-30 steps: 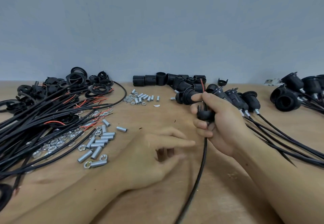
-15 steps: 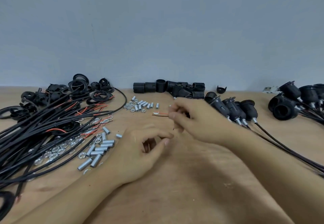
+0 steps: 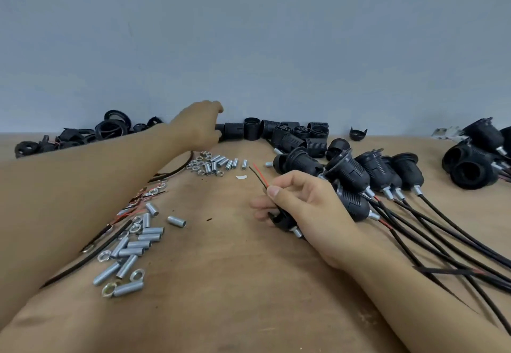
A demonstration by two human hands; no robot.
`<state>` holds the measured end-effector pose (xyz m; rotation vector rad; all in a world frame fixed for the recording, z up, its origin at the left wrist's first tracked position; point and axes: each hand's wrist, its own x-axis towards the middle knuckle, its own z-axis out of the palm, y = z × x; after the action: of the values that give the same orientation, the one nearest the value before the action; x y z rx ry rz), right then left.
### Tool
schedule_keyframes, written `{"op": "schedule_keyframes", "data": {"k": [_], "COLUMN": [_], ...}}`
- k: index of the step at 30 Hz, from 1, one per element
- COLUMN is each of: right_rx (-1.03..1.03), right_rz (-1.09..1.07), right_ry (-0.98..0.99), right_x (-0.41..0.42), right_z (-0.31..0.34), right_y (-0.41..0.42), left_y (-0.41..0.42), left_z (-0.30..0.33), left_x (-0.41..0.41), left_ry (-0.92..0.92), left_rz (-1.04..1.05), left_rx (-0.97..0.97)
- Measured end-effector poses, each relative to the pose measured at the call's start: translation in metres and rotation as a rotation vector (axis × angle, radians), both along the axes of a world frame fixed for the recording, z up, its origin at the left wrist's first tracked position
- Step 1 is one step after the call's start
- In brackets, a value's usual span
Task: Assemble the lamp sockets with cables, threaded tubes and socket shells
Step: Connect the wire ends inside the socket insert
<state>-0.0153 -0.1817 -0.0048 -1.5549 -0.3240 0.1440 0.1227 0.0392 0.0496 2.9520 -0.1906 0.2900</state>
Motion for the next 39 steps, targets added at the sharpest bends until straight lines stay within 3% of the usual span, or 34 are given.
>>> {"op": "schedule_keyframes", "data": {"k": [3,7,14,19,22,23,25,27,30,33,37,39], "right_rx": [-0.028,-0.053,0.002,0.041,0.054,0.059,0.061,0.048,0.1,0.131,0.046,0.011], "right_rz": [0.017,0.04,0.006,-0.062,-0.076,-0.074,-0.06,-0.045,-0.026,0.019,0.102,0.105], "right_ry": [-0.022,-0.026,-0.05,-0.079,-0.088,-0.085,-0.083,-0.12,-0.12,-0.088,-0.114,-0.128], "right_x": [0.002,0.003,0.003,0.001,-0.001,-0.001,-0.002,-0.004,-0.007,-0.01,-0.017,-0.019], "right_z": [-0.003,-0.005,-0.005,-0.005,-0.003,-0.003,-0.002,-0.002,-0.002,0.0,0.001,0.001], "right_y": [-0.002,-0.001,-0.003,-0.002,0.0,0.001,0.002,0.002,0.001,0.002,0.008,0.01], "left_y": [0.004,0.004,0.005,0.015,0.019,0.017,0.002,-0.019,-0.042,-0.055,-0.064,-0.066], "left_z": [-0.009,-0.009,-0.012,-0.015,-0.003,0.006,0.021,0.019,-0.016,-0.04,-0.044,-0.047], "left_x": [0.025,0.035,0.022,0.001,-0.015,-0.024,-0.056,-0.102,-0.164,-0.189,-0.19,-0.191], "left_ry": [0.088,0.034,-0.007,0.047,-0.069,-0.127,-0.154,-0.041,0.269,0.456,0.237,0.159], "left_rz": [0.001,0.062,0.1,0.154,0.198,0.216,0.19,0.075,0.057,0.08,-0.139,-0.181], "left_rx": [0.049,0.222,-0.007,0.027,-0.244,-0.43,-1.062,-1.638,-2.063,-2.039,-1.712,-1.683]}}
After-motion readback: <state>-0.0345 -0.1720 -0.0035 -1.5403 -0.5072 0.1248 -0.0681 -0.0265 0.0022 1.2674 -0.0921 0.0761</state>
